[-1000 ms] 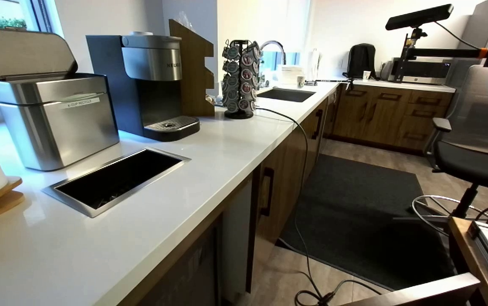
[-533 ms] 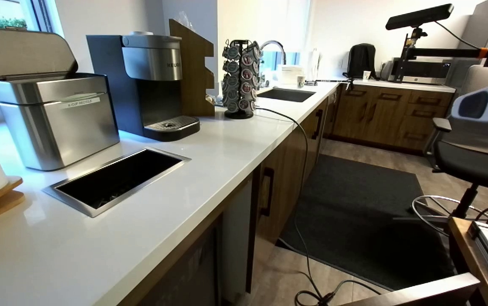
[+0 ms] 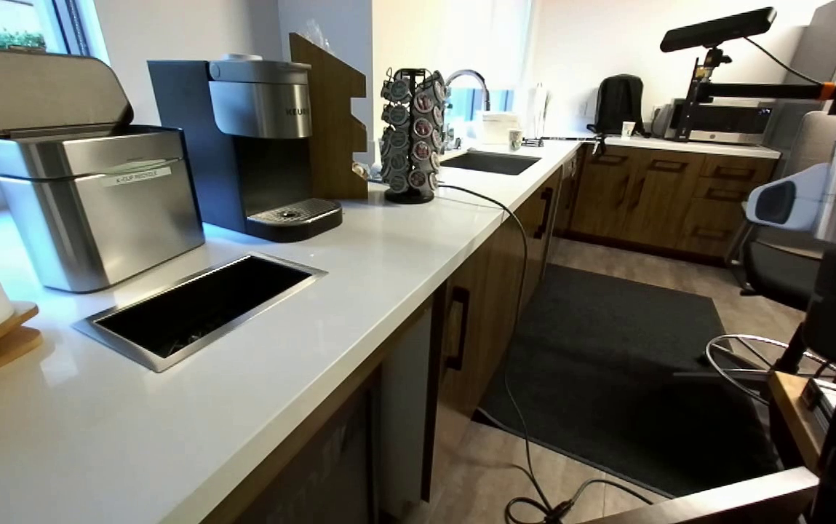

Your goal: Close the left cabinet door

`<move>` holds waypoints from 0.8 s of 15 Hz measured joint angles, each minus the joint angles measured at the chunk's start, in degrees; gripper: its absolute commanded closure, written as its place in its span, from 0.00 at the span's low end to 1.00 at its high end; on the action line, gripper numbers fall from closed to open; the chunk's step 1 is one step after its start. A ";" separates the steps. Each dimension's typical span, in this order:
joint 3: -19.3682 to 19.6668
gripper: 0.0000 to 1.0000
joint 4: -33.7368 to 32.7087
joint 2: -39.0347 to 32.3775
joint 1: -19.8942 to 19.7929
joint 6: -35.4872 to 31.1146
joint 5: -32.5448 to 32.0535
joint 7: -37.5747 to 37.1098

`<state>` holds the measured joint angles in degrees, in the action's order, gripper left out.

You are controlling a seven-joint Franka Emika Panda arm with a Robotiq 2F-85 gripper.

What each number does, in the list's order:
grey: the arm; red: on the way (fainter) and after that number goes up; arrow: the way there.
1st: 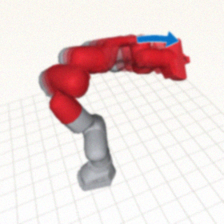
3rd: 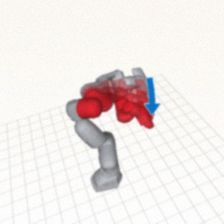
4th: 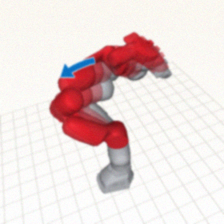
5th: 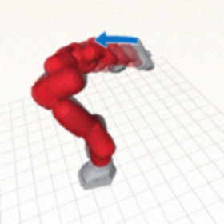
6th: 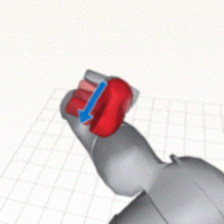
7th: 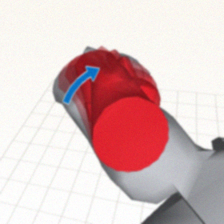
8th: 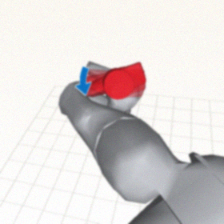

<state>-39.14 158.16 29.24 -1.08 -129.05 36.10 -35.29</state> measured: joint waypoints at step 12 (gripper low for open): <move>-5.61 1.00 0.03 -15.77 -10.42 -12.39 0.15 -1.81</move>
<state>-44.74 158.19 13.47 -11.49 -141.44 36.25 -37.09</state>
